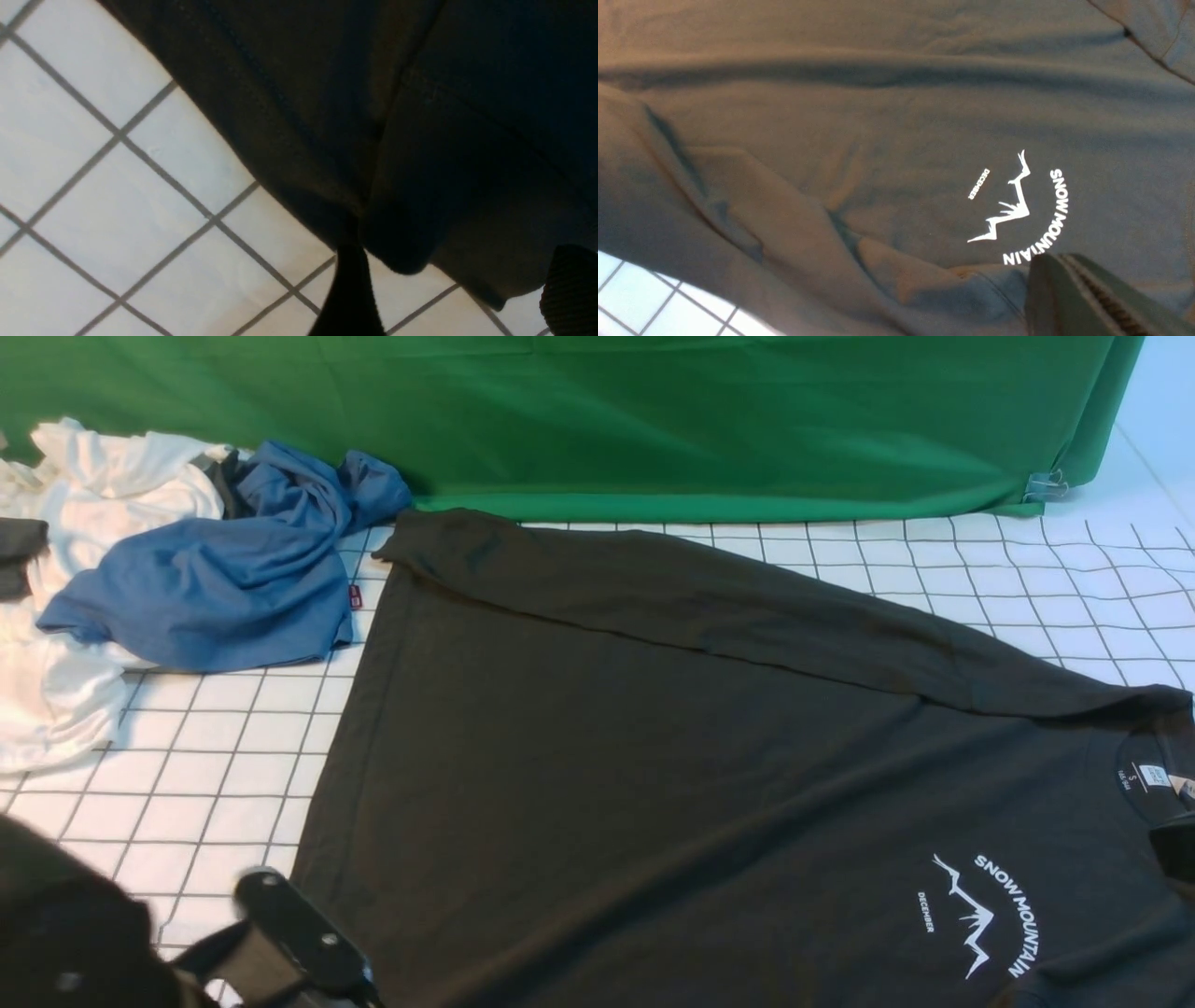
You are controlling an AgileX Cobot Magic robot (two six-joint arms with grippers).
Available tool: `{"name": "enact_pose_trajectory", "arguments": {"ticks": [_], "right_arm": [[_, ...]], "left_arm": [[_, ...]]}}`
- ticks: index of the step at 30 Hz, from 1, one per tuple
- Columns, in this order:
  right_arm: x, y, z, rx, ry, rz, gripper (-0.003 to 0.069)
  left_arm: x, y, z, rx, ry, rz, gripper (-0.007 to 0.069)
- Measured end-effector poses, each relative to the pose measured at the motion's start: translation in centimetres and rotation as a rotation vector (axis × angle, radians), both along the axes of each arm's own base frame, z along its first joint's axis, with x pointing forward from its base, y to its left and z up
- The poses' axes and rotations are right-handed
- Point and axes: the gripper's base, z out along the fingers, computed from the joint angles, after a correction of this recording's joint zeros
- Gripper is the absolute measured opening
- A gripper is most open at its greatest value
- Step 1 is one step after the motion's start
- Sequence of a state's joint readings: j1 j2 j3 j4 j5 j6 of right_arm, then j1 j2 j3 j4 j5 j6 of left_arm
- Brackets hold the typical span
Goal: Fold a long-sleeved shirt over a white checkered tablecloth.
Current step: 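Grasp the left edge of the dark T-shirt lying flat on the table, then fold the left side of the black T-shirt inward over its body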
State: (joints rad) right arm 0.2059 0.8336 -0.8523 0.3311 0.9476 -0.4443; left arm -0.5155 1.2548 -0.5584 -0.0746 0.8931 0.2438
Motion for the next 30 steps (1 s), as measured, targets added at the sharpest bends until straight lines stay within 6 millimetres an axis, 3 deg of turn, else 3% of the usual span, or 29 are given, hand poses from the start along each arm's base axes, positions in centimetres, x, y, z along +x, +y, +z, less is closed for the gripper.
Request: {"name": "enact_pose_trajectory", "arguments": {"ticks": [10,14,18,27,30], "right_arm": [[-0.2,0.0,-0.5,-0.007,0.03,0.004,0.0016],[-0.2,0.0,-0.5,-0.006,0.029,0.004,0.002],[-0.1,0.0,-0.5,-0.006,0.026,0.003,0.0022],[-0.1,0.0,-0.5,-0.005,0.024,0.002,0.0029],[-0.1,0.0,-0.5,-0.005,0.024,0.002,0.003]], "left_arm": [[1.5,-0.8,-1.0,0.027,0.0,-0.018,0.0457],[1.5,-1.1,-1.3,0.015,0.024,-0.006,0.0413],[1.5,-1.2,-1.7,0.015,0.046,-0.008,0.0323],[1.7,-1.1,-2.0,0.044,0.054,-0.002,0.0025],[2.0,-1.1,-1.5,0.067,0.061,0.009,0.0006]]}}
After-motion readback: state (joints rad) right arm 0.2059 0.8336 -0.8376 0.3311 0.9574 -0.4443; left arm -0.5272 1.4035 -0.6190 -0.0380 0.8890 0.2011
